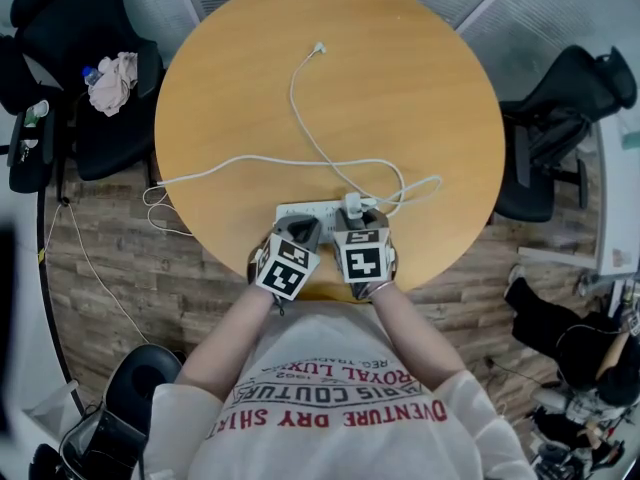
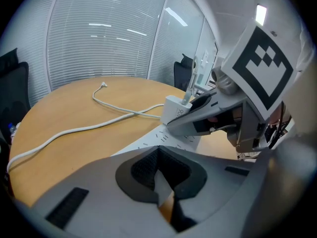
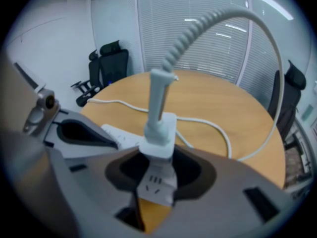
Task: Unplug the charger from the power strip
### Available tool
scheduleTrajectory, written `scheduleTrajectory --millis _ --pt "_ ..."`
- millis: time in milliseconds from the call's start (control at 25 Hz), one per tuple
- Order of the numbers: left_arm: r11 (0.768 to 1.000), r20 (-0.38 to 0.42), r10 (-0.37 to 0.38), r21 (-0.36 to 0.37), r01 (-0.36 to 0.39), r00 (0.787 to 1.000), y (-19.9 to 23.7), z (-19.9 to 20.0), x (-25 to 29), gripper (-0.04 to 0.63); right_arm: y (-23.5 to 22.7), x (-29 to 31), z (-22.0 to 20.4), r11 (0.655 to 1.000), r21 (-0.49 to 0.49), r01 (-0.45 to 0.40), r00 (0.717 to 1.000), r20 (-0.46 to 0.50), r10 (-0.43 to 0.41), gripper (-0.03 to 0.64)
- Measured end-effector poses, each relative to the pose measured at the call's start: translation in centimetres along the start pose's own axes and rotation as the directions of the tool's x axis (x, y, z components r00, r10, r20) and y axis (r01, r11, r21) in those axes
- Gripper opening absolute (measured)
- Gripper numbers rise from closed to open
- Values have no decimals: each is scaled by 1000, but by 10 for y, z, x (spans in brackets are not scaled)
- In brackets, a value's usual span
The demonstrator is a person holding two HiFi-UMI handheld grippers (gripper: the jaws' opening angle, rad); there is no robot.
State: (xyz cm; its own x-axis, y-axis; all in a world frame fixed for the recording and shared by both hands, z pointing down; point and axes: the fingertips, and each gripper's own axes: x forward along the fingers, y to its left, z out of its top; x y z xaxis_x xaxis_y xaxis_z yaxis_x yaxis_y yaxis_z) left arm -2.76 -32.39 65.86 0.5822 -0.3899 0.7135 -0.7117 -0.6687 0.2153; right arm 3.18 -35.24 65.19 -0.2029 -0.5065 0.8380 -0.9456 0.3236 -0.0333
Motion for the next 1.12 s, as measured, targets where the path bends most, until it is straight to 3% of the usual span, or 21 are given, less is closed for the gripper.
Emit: scheduleTrajectory --millis 440,640,840,1000,1120 --pt "1000 0 4 -3 -4 1000 1 1 1 34 -3 -9 -3 1000 25 6 1000 12 -6 163" --pt "1000 -5 -3 -16 3 1000 3 3 3 34 1 -32 25 991 -118 59 990 136 -43 158" --pt "996 -9 -24 -81 23 1000 5 4 1 34 6 -39 25 995 -102 1 989 146 14 158" --pt "993 10 12 -120 -11 1000 9 5 -5 34 4 -62 51 991 -132 -29 970 235 60 158" --pt "994 65 46 -98 -39 997 14 20 -18 34 -6 -81 76 992 -124 -31 950 303 67 158"
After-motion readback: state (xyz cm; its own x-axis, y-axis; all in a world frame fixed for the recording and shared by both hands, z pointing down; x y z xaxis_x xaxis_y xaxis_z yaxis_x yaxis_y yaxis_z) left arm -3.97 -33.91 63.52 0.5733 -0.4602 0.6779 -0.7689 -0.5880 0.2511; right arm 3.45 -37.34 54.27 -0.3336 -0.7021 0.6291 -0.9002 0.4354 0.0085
